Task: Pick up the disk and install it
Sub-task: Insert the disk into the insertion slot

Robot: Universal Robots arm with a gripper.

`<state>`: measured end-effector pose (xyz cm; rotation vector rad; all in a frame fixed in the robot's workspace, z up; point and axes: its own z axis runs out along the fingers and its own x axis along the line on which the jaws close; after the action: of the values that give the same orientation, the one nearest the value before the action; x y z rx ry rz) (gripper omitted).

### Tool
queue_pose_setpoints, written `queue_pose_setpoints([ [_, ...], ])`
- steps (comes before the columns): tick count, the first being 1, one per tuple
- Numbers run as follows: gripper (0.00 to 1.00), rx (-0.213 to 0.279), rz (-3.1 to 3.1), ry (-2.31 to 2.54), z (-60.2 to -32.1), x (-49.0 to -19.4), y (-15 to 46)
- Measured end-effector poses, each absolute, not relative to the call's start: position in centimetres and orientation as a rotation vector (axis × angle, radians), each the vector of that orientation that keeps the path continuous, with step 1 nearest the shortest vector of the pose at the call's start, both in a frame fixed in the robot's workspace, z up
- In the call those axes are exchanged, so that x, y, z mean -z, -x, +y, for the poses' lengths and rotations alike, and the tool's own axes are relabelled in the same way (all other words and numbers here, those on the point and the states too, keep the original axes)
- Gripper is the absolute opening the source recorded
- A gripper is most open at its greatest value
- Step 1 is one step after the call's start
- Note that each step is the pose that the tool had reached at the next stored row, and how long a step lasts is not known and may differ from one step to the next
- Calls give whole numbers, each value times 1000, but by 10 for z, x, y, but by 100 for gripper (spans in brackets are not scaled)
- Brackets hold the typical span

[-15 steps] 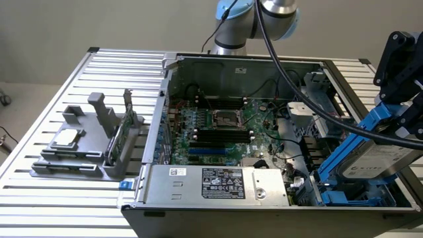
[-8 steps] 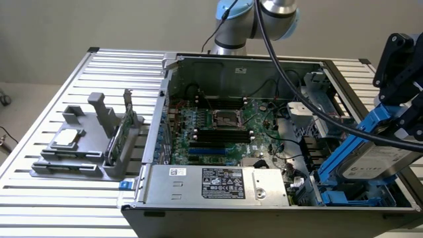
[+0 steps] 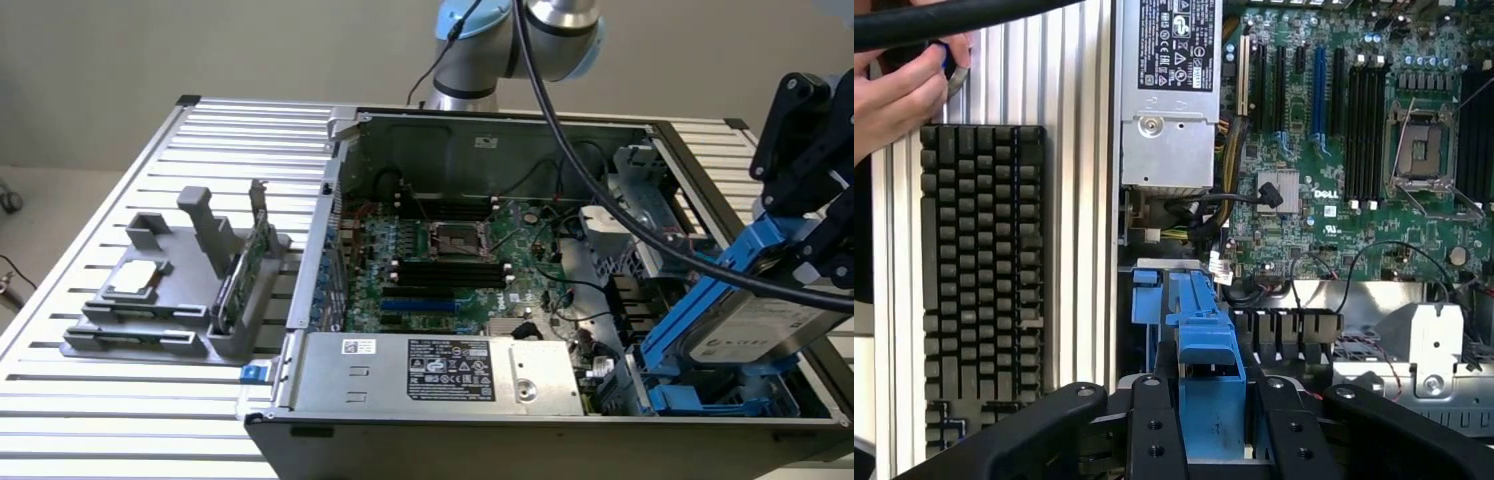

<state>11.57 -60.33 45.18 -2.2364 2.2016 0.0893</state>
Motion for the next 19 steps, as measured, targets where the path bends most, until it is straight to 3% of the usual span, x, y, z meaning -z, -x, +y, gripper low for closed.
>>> queue_pose_setpoints([
  [19,33,-89,2202,2236,-603,-447,-116],
])
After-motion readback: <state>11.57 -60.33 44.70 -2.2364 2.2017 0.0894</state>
